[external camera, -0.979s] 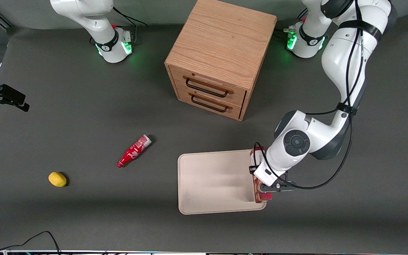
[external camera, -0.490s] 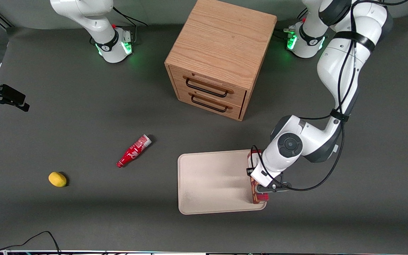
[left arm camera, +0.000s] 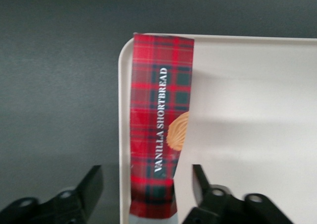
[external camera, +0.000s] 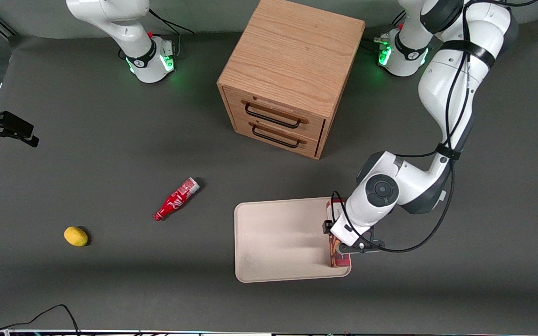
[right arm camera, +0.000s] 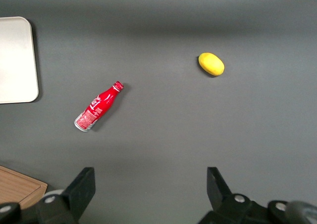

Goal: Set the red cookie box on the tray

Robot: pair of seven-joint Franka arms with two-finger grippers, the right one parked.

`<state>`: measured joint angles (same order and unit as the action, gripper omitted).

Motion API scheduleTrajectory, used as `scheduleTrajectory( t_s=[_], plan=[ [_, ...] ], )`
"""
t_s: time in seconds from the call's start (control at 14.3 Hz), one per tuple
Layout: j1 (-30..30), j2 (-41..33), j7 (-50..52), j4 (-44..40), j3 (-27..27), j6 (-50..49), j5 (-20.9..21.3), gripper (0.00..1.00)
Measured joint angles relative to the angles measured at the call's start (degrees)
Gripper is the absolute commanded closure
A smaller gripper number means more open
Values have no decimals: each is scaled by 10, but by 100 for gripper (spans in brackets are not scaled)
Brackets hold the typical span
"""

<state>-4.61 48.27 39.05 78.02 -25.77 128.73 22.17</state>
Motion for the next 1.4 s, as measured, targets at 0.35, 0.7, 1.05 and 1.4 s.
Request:
scheduleTrajectory(
  t_s=[0.35, 0.7, 1.05, 1.4],
  plan=[
    [12, -82, -3, -14, -23, -141, -18, 0],
    [31, -210, -100, -30, 13, -293, -109, 0],
    [34, -362, -284, -34, 179, -444, -218, 0],
    [34, -441, -407, 14, 272, -503, -225, 0]
  ],
)
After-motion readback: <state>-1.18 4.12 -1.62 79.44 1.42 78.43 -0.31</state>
